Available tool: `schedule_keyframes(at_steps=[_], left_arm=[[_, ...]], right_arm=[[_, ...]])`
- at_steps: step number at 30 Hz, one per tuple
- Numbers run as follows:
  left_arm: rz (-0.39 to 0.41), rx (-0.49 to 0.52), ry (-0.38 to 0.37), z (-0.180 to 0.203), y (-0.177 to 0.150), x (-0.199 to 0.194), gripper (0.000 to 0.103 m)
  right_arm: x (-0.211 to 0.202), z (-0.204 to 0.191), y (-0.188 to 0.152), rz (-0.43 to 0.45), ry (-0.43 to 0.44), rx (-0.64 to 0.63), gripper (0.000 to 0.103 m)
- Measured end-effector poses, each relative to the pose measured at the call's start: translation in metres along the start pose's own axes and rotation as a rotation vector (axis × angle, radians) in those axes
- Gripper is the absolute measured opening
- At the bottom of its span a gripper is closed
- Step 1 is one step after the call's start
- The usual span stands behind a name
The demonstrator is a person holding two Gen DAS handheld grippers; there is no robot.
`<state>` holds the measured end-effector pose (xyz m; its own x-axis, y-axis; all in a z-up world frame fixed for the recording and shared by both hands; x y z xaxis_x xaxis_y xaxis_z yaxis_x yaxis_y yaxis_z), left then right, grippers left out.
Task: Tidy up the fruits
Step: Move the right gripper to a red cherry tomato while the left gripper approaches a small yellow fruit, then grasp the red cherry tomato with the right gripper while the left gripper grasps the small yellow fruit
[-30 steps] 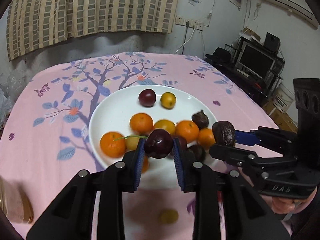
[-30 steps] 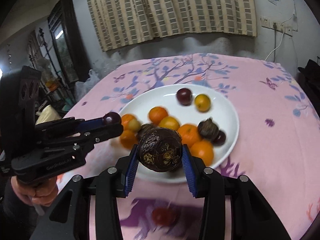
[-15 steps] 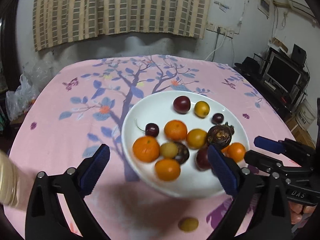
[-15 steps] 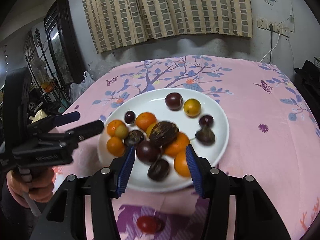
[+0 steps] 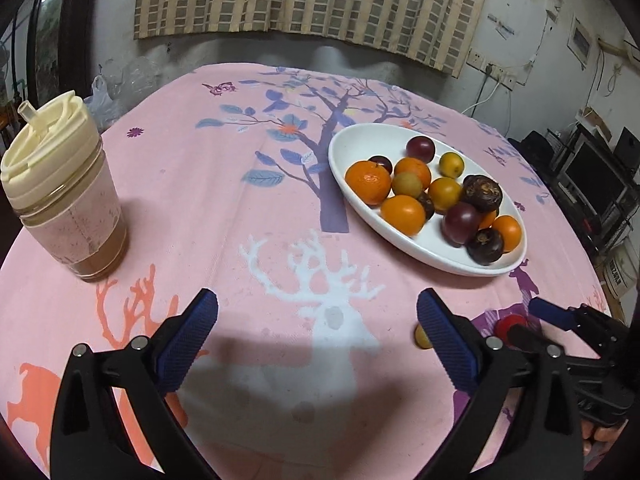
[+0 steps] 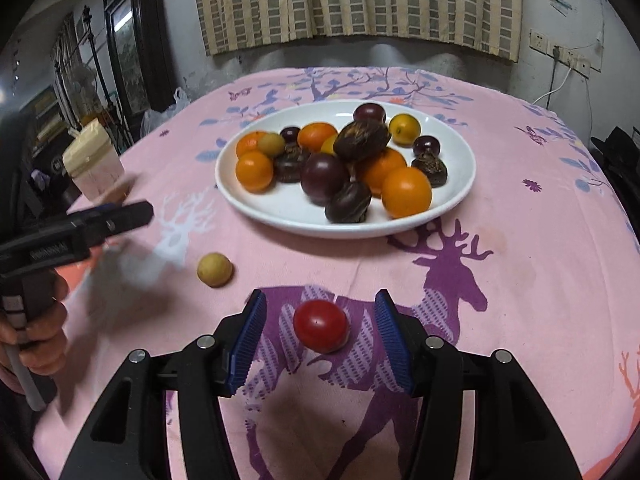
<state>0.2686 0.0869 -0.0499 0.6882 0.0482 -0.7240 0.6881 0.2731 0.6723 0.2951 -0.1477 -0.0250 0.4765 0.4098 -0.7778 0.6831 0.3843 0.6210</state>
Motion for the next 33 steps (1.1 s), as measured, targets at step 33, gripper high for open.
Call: schedule_keyframes(at_steps=[33], left_arm=[[-0.013,0.055,-0.008,0.011,-0.005,0.001,0.098]], right_arm=[[0.002,0.001,-0.003,-0.011,0.003,0.000,0.030]])
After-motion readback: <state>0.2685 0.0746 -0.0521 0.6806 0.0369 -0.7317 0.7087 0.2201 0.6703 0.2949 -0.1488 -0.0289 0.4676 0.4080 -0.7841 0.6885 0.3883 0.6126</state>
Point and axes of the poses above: each gripper's, at about its wrist camera, not at the fingertips, and x roughly the way its jaws point, z to its right, y to its top, the point moved 5 cm from there along x, roughly the way its jaws point, and after that the axes turned 1 degree about y, right-handed, at the moved point
